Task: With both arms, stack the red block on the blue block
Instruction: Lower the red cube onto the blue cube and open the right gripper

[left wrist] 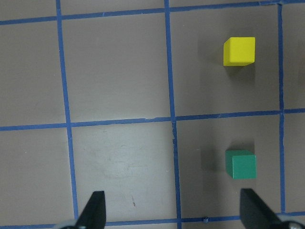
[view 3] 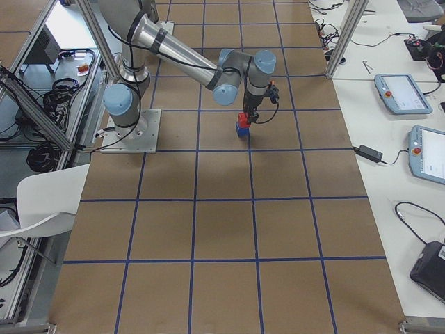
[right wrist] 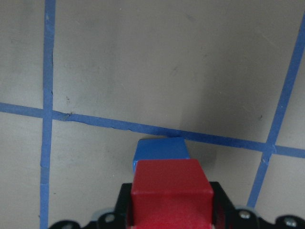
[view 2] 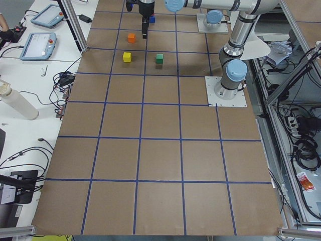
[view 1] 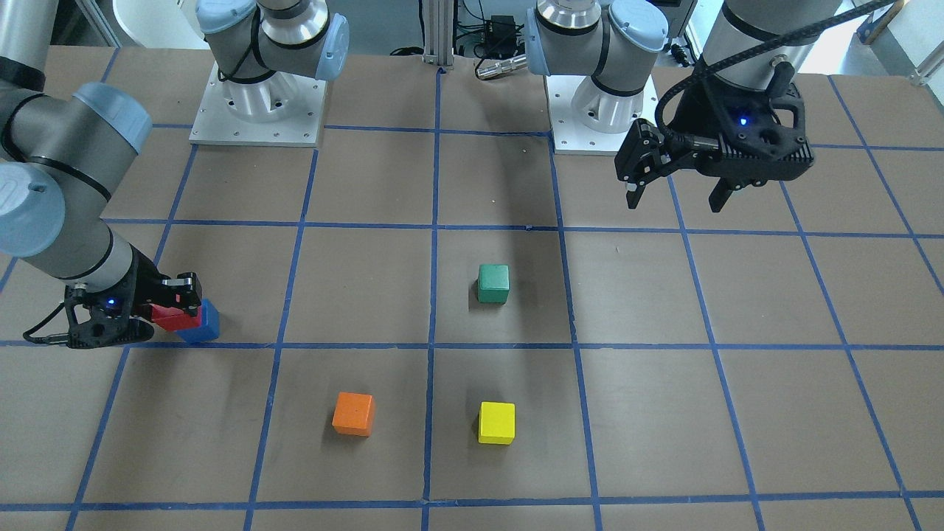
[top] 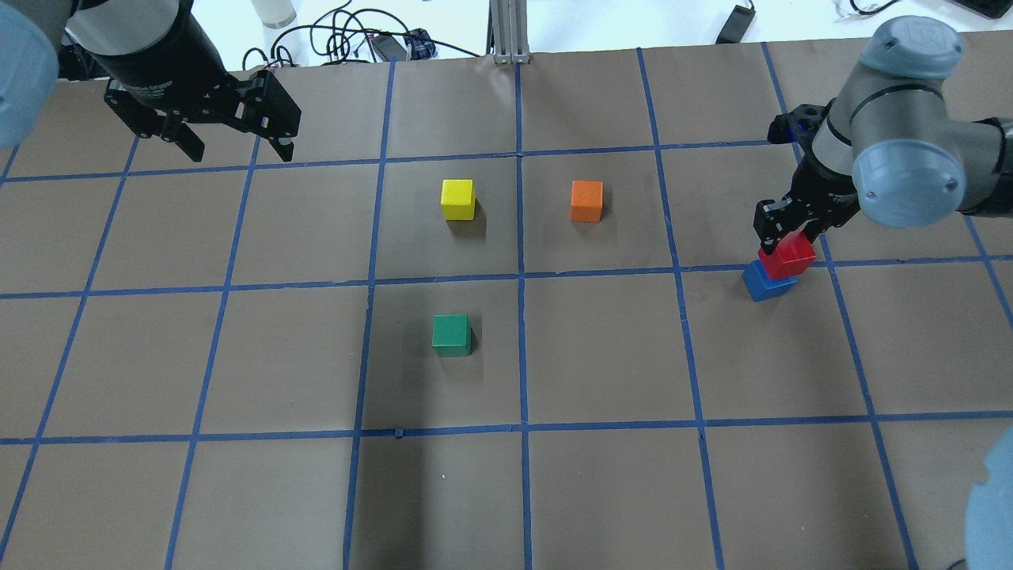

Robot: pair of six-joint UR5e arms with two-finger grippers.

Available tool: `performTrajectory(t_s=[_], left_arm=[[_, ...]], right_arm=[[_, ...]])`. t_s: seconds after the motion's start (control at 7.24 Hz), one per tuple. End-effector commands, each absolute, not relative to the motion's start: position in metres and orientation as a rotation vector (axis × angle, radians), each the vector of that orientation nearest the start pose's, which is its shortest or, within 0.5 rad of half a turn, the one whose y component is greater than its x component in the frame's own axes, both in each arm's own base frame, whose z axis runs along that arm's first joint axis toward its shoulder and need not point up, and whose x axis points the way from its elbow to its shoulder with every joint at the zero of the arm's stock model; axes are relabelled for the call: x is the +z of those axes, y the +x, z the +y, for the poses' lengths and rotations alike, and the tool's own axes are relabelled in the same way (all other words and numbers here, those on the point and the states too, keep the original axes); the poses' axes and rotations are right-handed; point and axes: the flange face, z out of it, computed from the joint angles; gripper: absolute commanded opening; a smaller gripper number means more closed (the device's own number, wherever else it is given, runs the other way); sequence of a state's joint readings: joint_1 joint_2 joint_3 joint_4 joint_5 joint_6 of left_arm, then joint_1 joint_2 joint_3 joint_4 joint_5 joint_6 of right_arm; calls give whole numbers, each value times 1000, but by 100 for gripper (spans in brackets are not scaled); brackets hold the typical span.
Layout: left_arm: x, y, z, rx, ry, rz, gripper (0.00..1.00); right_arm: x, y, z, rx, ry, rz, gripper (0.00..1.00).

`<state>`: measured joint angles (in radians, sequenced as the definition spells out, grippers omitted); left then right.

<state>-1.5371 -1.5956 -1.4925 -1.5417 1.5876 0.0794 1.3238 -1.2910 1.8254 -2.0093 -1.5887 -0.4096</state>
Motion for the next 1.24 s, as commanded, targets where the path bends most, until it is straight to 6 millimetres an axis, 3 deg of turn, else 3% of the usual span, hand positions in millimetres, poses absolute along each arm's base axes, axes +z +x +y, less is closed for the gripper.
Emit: performTrajectory(t_s=[0.0,0.28,0.55,0.69,0.97,1.11], left_arm=[[516,-114,-515,-123,71,3119,100],[515,-114,-515,-121,71,3119,100],[515,-114,-515,-121,71,3119,100],[516,-114,-515,-123,71,3119,100],[516,-114,-514,-123,71,3119,100],[518,-115,-513,-128,71,3118,100]], right_arm=[[262,-6,-561,148,-253,3115,20],[260,-5,-560,152,-245,3113,43],[255,-5,-556,168,-253,3110,50],[255,-5,-556,168,-257,3109,62],[257,-5,-558,146,-260,3115,100],[258,-6,-560,128,-255,3120,100]])
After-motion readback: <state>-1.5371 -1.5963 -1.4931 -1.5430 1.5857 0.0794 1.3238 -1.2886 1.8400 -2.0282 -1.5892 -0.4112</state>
